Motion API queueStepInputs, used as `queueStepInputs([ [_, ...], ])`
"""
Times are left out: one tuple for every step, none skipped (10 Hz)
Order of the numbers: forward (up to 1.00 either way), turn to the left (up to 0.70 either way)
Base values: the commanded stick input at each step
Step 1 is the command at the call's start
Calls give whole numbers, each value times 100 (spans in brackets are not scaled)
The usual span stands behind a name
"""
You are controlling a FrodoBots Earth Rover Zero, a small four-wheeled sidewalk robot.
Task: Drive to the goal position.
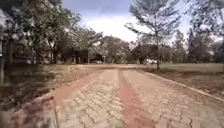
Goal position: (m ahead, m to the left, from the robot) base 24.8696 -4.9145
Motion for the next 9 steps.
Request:
queueStepInputs([
  [85, 0],
  [85, 0],
  [85, 0],
  [85, 0],
  [85, 0],
  [85, 0],
  [85, 0],
  [85, 0],
  [85, 0],
])
